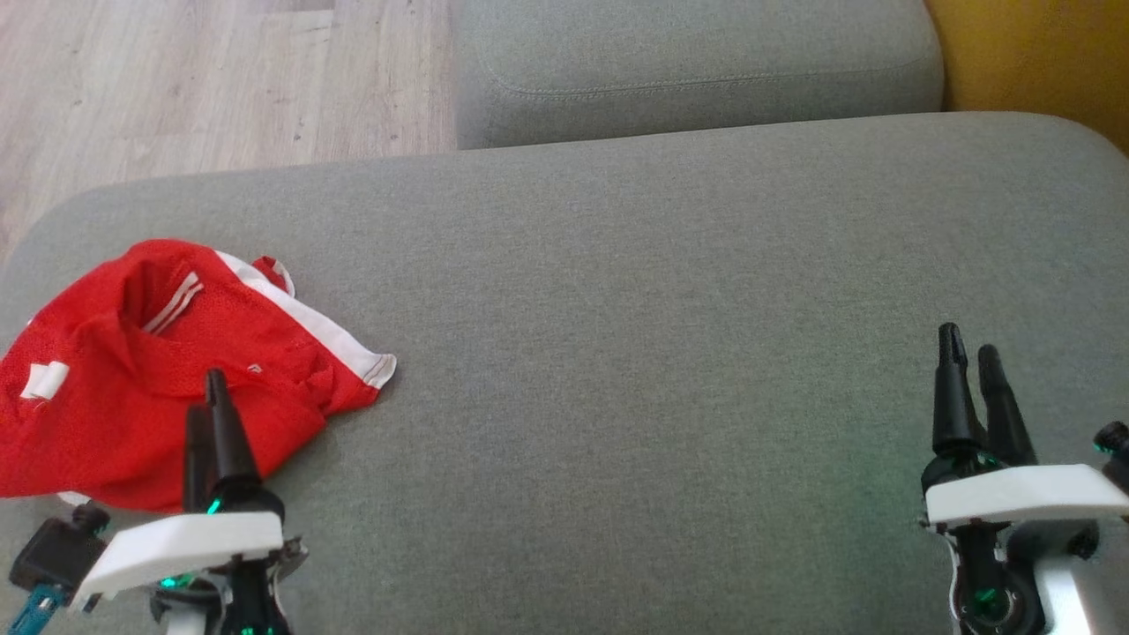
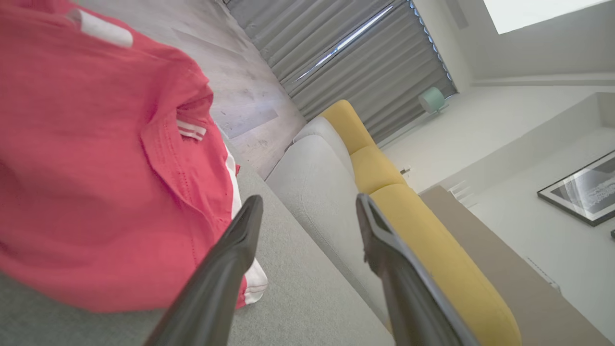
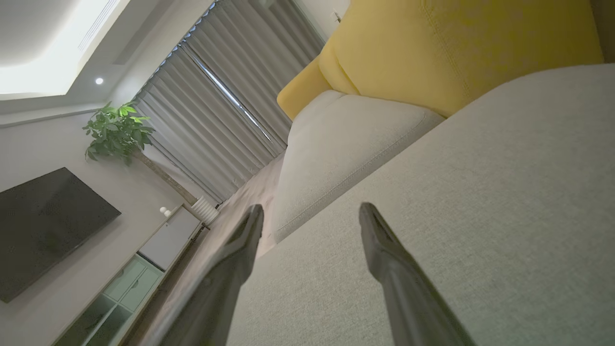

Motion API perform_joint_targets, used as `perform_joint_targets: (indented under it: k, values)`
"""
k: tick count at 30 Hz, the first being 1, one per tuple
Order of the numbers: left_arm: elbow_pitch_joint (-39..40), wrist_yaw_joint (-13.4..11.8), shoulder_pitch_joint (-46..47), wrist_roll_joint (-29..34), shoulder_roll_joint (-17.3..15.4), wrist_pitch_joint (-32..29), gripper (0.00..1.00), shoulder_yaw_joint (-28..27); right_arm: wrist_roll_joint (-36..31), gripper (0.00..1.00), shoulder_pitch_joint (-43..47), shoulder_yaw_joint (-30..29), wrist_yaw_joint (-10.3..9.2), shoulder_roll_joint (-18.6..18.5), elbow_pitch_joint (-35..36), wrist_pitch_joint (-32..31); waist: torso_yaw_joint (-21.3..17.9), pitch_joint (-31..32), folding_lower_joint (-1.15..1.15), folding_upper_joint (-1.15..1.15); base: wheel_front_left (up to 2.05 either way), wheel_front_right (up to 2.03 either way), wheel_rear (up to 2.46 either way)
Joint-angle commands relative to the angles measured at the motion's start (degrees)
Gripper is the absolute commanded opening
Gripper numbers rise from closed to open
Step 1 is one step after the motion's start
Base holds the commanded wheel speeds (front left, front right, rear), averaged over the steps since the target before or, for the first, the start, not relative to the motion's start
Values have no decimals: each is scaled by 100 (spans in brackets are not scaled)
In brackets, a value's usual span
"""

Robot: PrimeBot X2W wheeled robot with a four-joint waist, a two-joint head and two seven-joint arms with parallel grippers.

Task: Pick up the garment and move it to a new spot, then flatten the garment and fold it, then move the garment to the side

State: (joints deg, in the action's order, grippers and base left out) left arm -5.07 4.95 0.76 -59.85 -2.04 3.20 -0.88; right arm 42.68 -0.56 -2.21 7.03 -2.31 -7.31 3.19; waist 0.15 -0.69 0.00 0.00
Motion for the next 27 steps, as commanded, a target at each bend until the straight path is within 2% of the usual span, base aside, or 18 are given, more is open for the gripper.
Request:
perform_joint_targets:
  k: [1,14,27]
  values:
    - [277,-35,195,266,-55,95,100,-12,-265,100,-220,57,22,-35,316,87,-4,-5,0,0,0,0,0]
    - [432,-7,217,1744,-61,313,100,497,-1429,100,-167,205,27,-39,481,307,-54,-30,0,0,0,0,0]
    - [488,-66,224,2849,-66,514,100,849,-2551,100,-154,268,32,-43,575,510,-75,-41,0,0,0,0,0]
